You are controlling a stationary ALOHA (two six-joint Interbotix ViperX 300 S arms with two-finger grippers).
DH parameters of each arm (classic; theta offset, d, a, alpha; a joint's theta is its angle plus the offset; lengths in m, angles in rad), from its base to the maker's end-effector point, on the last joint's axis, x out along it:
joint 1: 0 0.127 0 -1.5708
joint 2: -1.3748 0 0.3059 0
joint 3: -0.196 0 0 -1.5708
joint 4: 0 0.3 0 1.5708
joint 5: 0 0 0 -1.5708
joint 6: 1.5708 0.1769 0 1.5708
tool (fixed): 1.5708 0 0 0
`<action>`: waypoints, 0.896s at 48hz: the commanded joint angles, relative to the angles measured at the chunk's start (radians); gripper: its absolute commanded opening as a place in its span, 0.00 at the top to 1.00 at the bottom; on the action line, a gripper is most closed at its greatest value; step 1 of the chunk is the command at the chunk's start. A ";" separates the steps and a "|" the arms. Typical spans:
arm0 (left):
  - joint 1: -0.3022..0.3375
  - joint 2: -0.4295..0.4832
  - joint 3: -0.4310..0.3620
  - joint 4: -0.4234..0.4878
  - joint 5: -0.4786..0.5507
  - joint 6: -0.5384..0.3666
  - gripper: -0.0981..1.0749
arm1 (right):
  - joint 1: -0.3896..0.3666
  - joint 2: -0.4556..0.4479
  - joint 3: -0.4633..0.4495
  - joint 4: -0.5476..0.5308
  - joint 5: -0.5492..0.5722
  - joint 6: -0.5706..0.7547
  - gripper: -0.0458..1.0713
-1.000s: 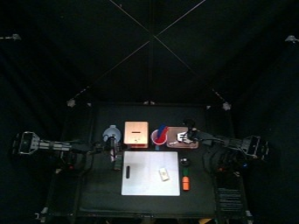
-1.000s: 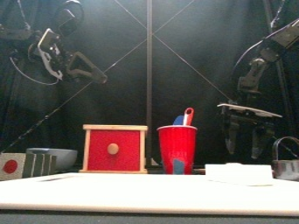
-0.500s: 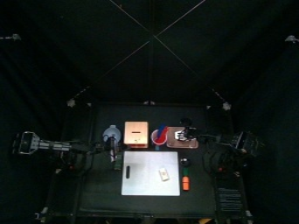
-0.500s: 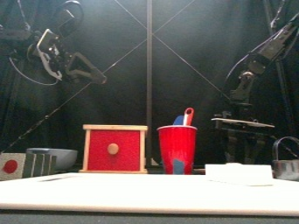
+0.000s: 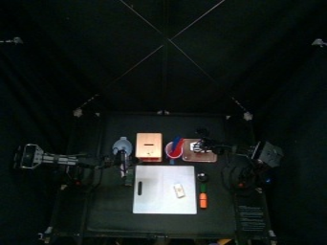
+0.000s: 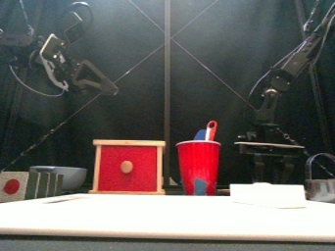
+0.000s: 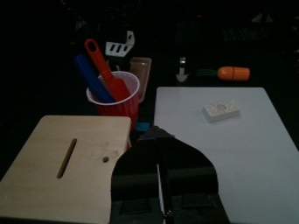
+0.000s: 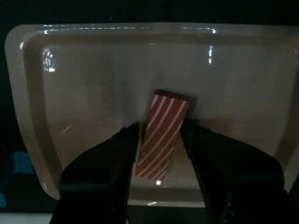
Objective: Grab salmon off of plate
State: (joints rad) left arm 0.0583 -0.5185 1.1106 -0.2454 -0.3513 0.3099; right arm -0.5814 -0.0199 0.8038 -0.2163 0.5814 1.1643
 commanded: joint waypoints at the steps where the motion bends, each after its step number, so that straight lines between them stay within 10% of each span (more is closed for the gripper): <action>1: 0.002 -0.002 -0.017 0.002 -0.009 0.002 0.82 | 0.000 0.002 -0.015 -0.003 -0.003 0.002 0.26; 23: 0.002 -0.003 -0.018 0.000 -0.011 -0.002 0.82 | 0.063 -0.064 -0.029 -0.002 0.064 0.000 0.34; 43: 0.002 -0.003 -0.021 0.000 -0.011 -0.002 0.82 | 0.293 -0.235 -0.072 0.135 0.212 0.005 0.34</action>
State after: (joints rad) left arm 0.0583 -0.5185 1.1106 -0.2470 -0.3513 0.3083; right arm -0.3221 -0.2178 0.7563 -0.1043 0.7900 1.1658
